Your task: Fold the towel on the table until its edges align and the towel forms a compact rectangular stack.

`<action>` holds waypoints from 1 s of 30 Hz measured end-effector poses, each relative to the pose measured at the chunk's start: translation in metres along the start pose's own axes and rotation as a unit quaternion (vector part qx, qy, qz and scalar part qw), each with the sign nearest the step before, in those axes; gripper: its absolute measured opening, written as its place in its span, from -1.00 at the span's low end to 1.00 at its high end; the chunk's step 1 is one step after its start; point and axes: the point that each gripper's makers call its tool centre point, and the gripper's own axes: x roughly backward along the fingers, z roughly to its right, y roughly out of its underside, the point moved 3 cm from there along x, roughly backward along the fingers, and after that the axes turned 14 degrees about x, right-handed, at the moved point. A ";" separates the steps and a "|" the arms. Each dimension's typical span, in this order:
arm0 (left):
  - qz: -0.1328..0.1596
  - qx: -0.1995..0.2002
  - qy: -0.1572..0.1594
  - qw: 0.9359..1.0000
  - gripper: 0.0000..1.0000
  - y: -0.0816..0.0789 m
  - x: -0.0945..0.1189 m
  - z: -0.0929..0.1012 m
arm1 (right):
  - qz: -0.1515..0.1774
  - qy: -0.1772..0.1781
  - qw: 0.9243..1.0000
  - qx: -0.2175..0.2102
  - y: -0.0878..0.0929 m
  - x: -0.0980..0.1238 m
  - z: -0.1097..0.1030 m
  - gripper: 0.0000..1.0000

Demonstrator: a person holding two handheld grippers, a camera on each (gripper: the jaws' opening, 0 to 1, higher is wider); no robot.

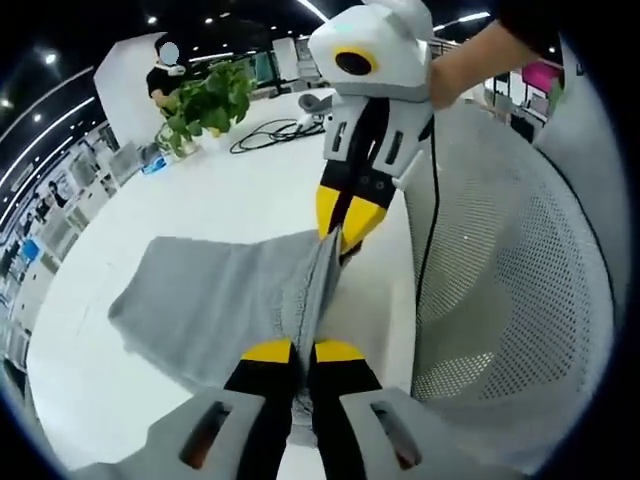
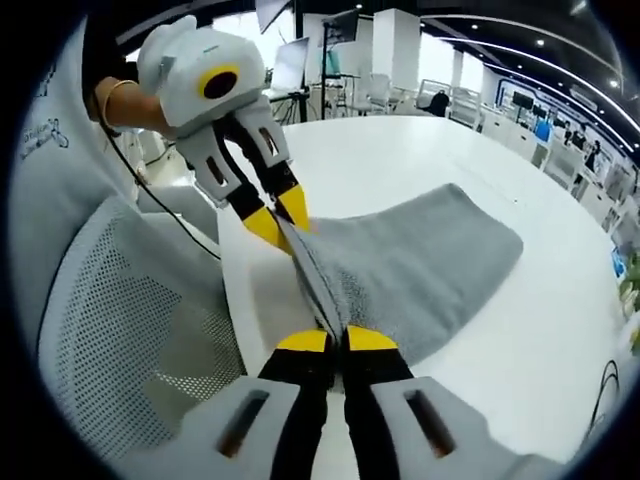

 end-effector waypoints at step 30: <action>0.046 -0.012 0.053 0.997 -0.90 -0.035 0.084 0.043 | 0.068 -0.038 0.997 -0.016 -0.062 0.066 -0.054 -0.97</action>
